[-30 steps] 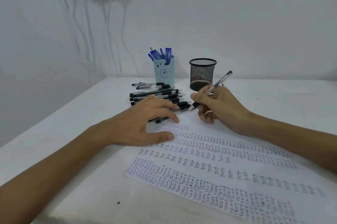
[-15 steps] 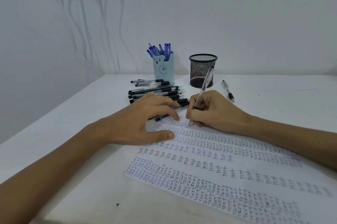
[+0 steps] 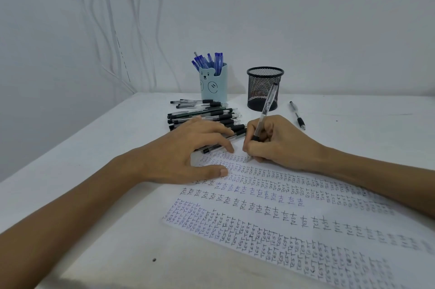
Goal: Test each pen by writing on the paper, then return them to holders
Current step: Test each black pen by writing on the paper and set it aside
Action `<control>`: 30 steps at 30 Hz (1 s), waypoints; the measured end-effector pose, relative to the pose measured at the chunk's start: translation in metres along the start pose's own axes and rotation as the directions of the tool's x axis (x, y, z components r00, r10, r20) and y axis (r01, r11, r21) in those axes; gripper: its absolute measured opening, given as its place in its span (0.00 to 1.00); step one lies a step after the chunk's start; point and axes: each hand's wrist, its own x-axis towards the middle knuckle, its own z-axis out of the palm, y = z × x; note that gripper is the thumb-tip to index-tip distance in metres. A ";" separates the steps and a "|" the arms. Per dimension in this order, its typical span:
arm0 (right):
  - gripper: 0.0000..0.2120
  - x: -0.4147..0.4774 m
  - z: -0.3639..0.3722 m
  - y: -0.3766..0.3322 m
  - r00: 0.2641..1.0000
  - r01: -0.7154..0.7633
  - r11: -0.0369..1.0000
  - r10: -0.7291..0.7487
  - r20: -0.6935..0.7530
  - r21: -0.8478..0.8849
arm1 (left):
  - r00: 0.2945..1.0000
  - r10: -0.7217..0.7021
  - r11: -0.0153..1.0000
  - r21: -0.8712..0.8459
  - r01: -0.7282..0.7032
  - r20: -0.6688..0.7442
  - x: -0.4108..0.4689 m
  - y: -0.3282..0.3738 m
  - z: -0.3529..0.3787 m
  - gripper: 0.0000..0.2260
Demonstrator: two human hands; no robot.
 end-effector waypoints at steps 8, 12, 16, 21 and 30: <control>0.05 0.001 0.000 0.000 0.999 -0.033 0.999 0.033 -0.014 -0.025 | 1.000 0.011 1.000 0.002 -0.011 0.001 0.001 0.001 0.000 0.17; 0.06 0.002 0.000 -0.001 0.999 -0.051 0.998 0.051 -0.018 -0.023 | 1.000 0.008 1.000 0.004 -0.008 0.000 0.000 0.000 -0.001 0.18; 0.06 0.002 0.000 -0.001 0.998 -0.054 0.998 0.053 -0.024 -0.030 | 1.000 0.010 1.000 0.006 -0.010 0.001 0.001 -0.001 0.000 0.18; 0.06 0.002 0.000 -0.001 0.998 -0.058 0.998 0.057 -0.025 -0.030 | 1.000 0.018 1.000 0.007 -0.018 -0.002 0.001 0.000 0.000 0.17; 0.06 0.001 0.001 -0.003 0.997 -0.057 0.997 0.055 -0.047 -0.053 | 1.000 0.018 1.000 0.009 -0.018 -0.008 0.001 0.000 0.000 0.18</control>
